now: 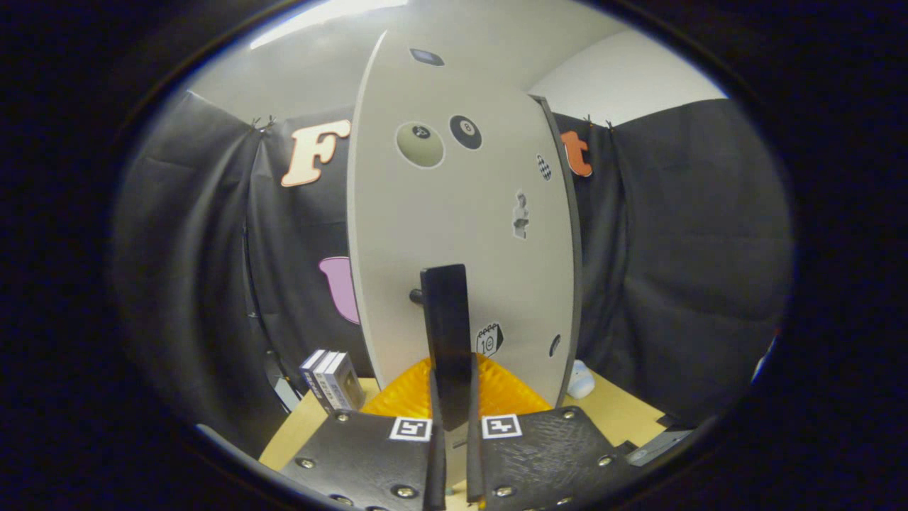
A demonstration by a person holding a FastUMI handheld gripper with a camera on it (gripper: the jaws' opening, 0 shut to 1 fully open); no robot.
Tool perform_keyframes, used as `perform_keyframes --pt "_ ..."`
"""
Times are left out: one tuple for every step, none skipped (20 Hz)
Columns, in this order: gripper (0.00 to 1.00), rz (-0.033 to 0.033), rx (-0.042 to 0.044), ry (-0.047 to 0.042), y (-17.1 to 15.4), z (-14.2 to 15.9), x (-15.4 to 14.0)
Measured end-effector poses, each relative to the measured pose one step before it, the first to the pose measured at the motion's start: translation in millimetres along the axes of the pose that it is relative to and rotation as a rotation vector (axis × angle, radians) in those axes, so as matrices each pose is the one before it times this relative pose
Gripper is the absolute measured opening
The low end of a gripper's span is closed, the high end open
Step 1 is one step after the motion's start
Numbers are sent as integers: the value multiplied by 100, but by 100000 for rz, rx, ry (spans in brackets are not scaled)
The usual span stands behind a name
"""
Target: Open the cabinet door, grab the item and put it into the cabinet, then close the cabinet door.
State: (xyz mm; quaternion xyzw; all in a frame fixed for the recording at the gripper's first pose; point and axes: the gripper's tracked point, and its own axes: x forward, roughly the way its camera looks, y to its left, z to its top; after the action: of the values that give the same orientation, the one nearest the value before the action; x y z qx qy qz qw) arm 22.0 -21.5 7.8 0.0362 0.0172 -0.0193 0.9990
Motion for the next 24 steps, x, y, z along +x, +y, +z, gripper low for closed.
perform_keyframes --pt "11 -881 -1126 113 -556 60 -127" --pt "11 -703 -1002 -300 -617 145 -499" --pt "11 -866 -492 1162 -687 -293 -435" --pt "11 -1188 176 -477 -814 131 -484" --pt "11 -1698 269 247 -1080 44 -490" --pt "11 -2061 898 -234 -1209 251 -499" --pt "11 -2461 364 27 -1443 -42 -513" --pt "11 -2933 151 -833 -1677 182 -456" --pt "11 -2957 451 29 -1754 104 -465" --pt "11 -2556 36 -711 -1524 228 -255" --pt "11 -2004 -643 208 -1430 25 32" --pt "10 -2074 -277 -656 -1389 200 -64" --pt "10 -1571 -80 -824 -1348 446 57" --pt "10 -203 486 -959 -964 472 250" --pt "10 761 210 -17 -706 -13 69" --pt "7 671 -496 528 -1001 -16 47" --pt "2 2014 -602 173 -740 42 196" --pt "2 2612 -190 116 -653 178 194" --pt "2 2815 -813 107 -677 93 376" --pt "2 2294 -1522 -260 -755 2 222" --pt "2 1958 -661 -445 -795 36 257" --pt "2 2403 777 -138 -673 85 213" --pt "2 2672 1572 -230 -874 32 288" --pt "2 2347 1636 276 -874 102 149"
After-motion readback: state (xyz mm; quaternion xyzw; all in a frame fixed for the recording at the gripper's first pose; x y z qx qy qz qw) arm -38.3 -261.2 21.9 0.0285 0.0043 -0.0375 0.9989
